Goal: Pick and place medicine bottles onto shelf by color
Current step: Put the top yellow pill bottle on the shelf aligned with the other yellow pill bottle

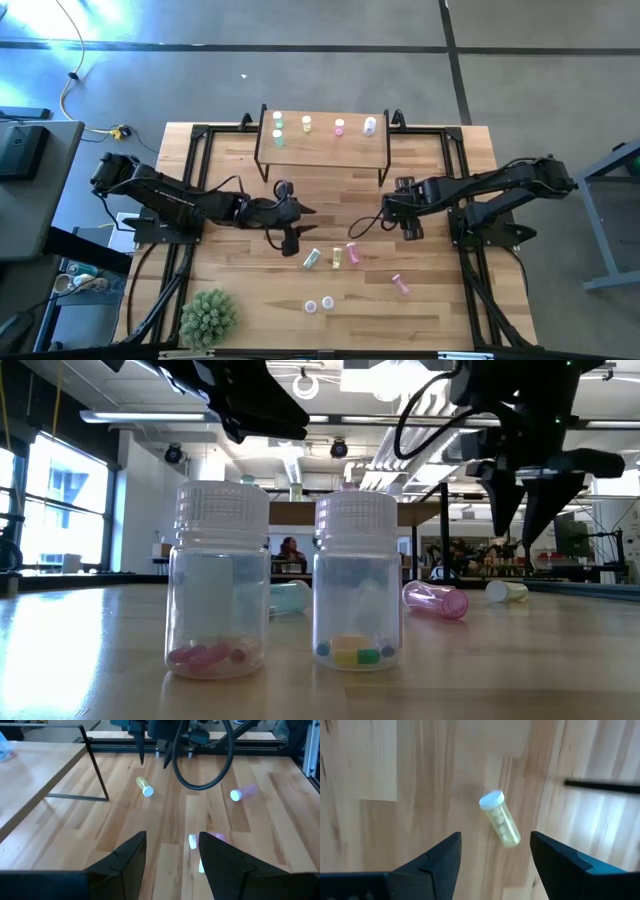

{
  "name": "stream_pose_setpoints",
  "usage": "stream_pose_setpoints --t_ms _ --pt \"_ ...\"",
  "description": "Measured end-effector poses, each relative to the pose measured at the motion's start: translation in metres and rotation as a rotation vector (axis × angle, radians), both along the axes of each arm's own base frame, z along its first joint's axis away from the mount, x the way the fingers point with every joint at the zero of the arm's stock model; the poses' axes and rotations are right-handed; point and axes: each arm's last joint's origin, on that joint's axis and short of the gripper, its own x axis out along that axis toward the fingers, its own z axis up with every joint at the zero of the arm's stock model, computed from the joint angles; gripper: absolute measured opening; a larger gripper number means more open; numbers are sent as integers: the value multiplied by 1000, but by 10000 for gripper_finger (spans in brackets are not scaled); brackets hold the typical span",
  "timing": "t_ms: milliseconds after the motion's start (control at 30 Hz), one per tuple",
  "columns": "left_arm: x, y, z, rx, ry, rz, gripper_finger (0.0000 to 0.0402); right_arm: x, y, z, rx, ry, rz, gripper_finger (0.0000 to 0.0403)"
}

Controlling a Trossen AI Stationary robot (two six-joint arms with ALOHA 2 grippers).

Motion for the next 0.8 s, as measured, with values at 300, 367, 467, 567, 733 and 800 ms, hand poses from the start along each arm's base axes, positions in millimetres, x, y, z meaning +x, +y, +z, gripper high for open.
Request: stream_pose_setpoints --t_ms 300,367,467,567,733,800 --pt "0 0 0 0 1 0 172 -8 -13 -30 -47 23 46 227" --pt "0 0 0 0 1 0 172 -11 -15 -37 -48 25 53 227" --pt "0 0 0 0 1 0 172 -12 -17 -44 -48 6 42 227" --pt "0 0 0 0 0 1 172 -14 -20 -49 -49 -2 36 227" --pt "0 0 0 0 1 0 172 -18 -26 -60 -43 -27 8 227" --pt "0 0 0 0 1 0 172 -19 -28 -63 -44 -34 -1 227"
